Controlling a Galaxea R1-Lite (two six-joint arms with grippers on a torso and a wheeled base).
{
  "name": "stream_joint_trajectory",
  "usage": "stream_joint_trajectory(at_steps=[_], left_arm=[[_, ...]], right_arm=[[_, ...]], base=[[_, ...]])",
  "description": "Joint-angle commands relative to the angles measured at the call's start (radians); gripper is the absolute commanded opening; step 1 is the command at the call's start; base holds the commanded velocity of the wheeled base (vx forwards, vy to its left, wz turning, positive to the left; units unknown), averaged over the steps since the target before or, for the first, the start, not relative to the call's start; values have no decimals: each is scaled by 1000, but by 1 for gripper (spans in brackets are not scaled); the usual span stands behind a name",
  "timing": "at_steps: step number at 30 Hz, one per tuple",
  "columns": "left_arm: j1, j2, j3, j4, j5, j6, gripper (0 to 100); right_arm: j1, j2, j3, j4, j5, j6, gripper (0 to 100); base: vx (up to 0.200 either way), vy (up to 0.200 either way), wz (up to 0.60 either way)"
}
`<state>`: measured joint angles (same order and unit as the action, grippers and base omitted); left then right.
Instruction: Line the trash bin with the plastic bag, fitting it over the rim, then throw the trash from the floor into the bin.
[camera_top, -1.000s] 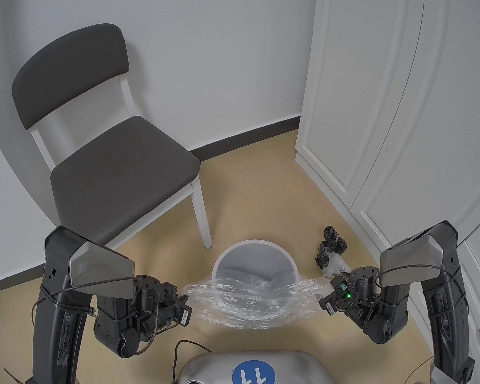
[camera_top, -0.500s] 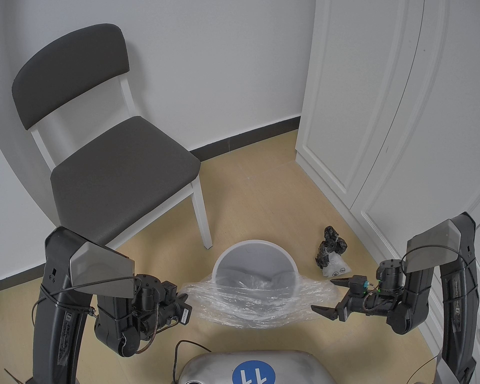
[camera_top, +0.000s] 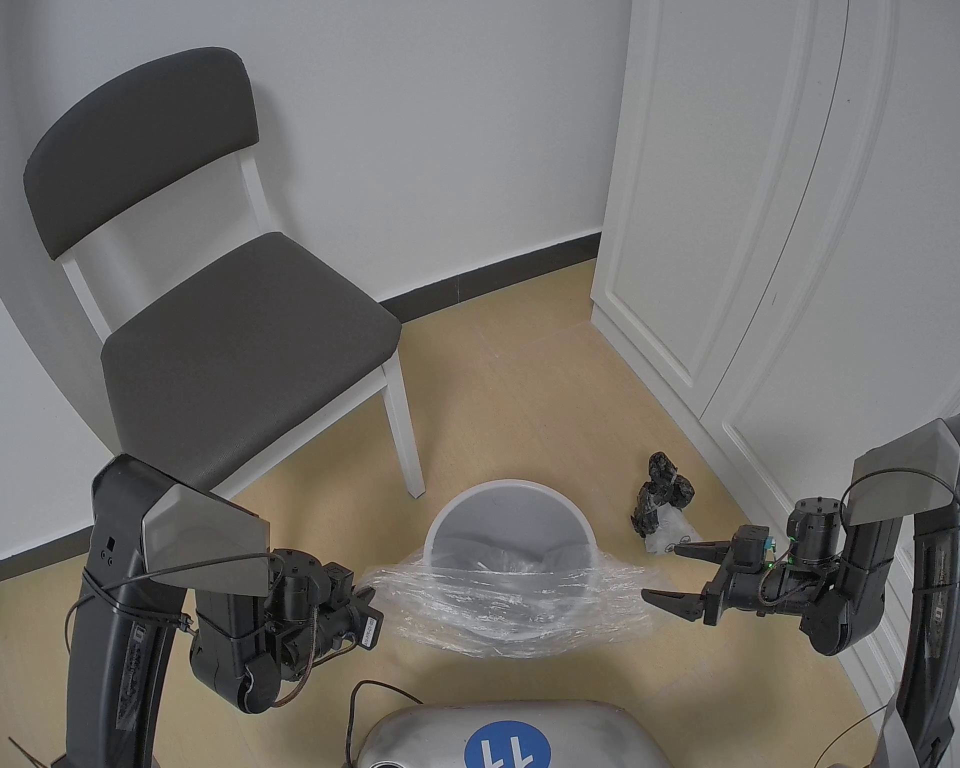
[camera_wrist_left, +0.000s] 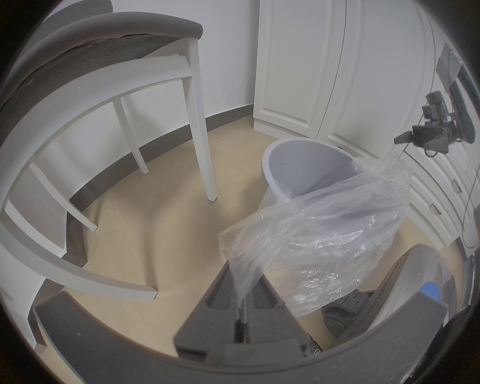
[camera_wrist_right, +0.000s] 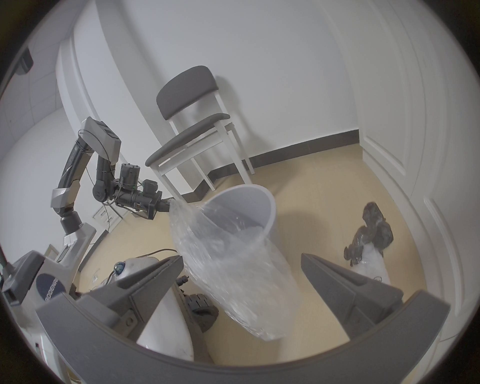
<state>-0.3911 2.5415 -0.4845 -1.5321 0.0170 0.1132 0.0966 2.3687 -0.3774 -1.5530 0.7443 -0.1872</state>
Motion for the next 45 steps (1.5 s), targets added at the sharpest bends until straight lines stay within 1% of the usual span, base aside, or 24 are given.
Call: stream_joint_trajectory(at_steps=[1,2,4,5,6,7,8,11,12,13,15,17,19,22,25,29,31,34,36,37,40,45], left_arm=[[-2,11,-17,0,9,-3,0],[-6,16,-22,0,41,-3,0],[-11,17,-17,0,63,-9,0],[-11,17,-16,0,61,-10,0],[-15,16,-14,0,63,-20,100],[-20,13,-14,0,64,-27,100],[-25,10,-13,0,64,-32,100],[-28,3,-13,0,64,-33,100],[-29,-3,-11,-2,63,-33,100],[-31,-7,-9,-2,63,-36,100],[-34,-10,-6,0,63,-41,100],[-34,-13,-3,-2,61,-46,100],[-34,-13,-3,-2,60,-46,100],[-35,-15,-3,-2,60,-46,100],[-46,-15,-3,-2,67,-46,100],[-46,-18,-2,-2,69,-46,100],[-49,-38,1,-2,67,-47,100],[-61,-66,1,0,67,-46,100],[-65,-69,1,0,67,-46,100],[-77,-83,6,0,69,-46,100],[-78,-79,4,0,67,-46,100],[-80,-81,6,0,66,-47,100]], right_arm=[[264,-178,32,-18,-333,69,100],[357,-178,-12,-18,-502,88,100],[468,-180,-81,-10,-672,86,100],[492,-183,-97,28,-704,83,100],[534,-195,-121,114,-750,71,100],[569,-221,-146,209,-787,49,100],[595,-249,-170,301,-810,22,100],[641,-290,-232,491,-824,-46,100],[663,-298,-253,537,-824,-72,100],[678,-293,-267,553,-827,-89,100],[695,-278,-267,554,-829,-104,100],[709,-244,-251,553,-832,-100,100],[712,-204,-202,527,-832,-98,100],[707,-152,-195,464,-833,-106,100],[696,-120,-198,409,-827,-113,100],[667,-55,-224,350,-816,-155,100],[652,-26,-239,324,-815,-158,100],[629,1,-255,320,-812,-158,100],[629,4,-258,321,-812,-158,100],[614,38,-285,318,-801,-155,100],[598,73,-313,320,-789,-152,100],[597,127,-345,309,-783,-147,100]], base=[[0,0,0],[0,0,0],[0,0,0],[0,0,0],[0,0,0],[0,0,0],[0,0,0],[0,0,0],[0,0,0],[0,0,0],[0,0,0],[0,0,0],[0,0,0],[0,0,0],[0,0,0],[0,0,0],[0,0,0],[0,0,0],[0,0,0],[0,0,0],[0,0,0],[0,0,0]])
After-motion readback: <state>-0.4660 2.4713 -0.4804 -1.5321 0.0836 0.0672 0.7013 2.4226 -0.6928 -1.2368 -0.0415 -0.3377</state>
